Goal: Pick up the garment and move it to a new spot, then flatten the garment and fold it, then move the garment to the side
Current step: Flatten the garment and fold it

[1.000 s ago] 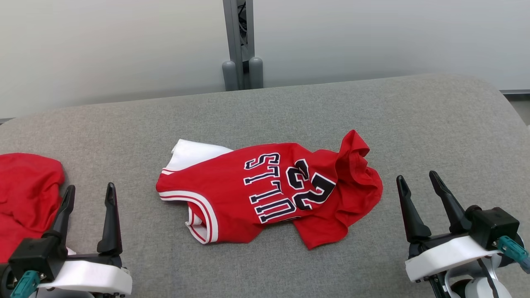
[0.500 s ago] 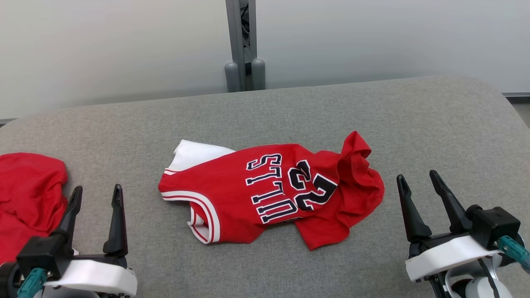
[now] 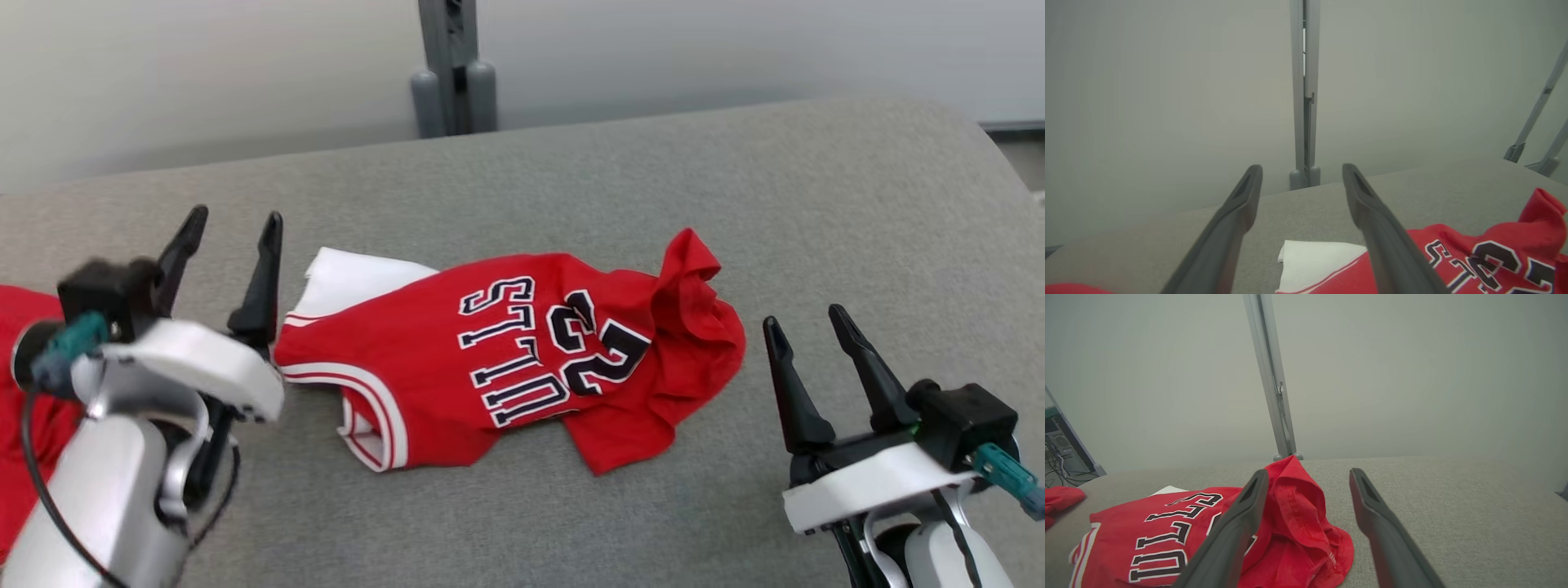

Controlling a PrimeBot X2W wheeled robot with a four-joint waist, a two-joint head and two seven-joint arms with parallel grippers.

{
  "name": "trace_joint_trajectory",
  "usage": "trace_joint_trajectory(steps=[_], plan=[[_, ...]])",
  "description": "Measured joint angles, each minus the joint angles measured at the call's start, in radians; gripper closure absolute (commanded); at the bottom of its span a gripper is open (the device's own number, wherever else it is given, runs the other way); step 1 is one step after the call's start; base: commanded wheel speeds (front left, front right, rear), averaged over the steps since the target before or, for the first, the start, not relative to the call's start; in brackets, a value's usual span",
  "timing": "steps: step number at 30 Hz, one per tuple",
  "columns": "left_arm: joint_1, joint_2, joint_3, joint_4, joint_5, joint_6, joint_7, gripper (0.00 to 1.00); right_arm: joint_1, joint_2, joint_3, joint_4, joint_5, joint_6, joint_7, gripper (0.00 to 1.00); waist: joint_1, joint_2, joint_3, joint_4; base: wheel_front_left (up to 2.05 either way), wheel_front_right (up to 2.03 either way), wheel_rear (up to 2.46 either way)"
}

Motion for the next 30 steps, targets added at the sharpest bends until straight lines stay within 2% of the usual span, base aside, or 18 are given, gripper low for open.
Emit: trace_joint_trajectory(steps=[10,11,17,24,25,26,30], plan=[[-0.275,0.031,-0.036,0.461,-0.059,-0.14,0.143,0.0,-0.036,-0.001,0.036,0.044,0.04,0.0,-0.058,0.0,0.0,0.0,0.115,-0.109,0.0,0.0,0.0],[-0.275,0.031,-0.036,0.461,-0.059,-0.14,0.143,0.0,-0.036,-0.001,0.036,0.044,0.04,0.0,-0.058,0.0,0.0,0.0,0.115,-0.109,0.0,0.0,0.0],[-0.379,0.034,-0.055,0.681,-0.091,-0.181,0.198,0.0,-0.063,-0.001,0.057,0.069,0.06,0.0,-0.087,0.0,0.0,0.0,0.188,-0.155,0.0,0.0,0.0],[-0.47,0.034,-0.065,0.855,-0.133,-0.198,0.212,0.0,-0.093,-0.001,0.063,0.087,0.062,0.0,-0.108,0.0,0.0,0.0,0.24,-0.184,0.0,0.0,0.0],[-0.48,0.033,-0.069,0.868,-0.139,-0.199,0.214,0.25,-0.097,-0.001,0.063,0.092,0.062,0.0,-0.108,0.0,0.0,0.0,0.243,-0.185,0.0,0.0,0.0],[-0.488,0.032,-0.073,0.877,-0.148,-0.199,0.214,1.0,-0.102,-0.001,0.062,0.095,0.062,0.0,-0.11,0.0,0.0,0.0,0.244,-0.186,0.0,0.0,0.0],[-0.506,0.027,-0.119,0.877,-0.166,-0.204,0.204,1.0,-0.104,-0.001,0.046,0.101,0.062,0.0,-0.118,0.0,0.0,0.0,0.246,-0.179,0.0,0.0,0.0]])
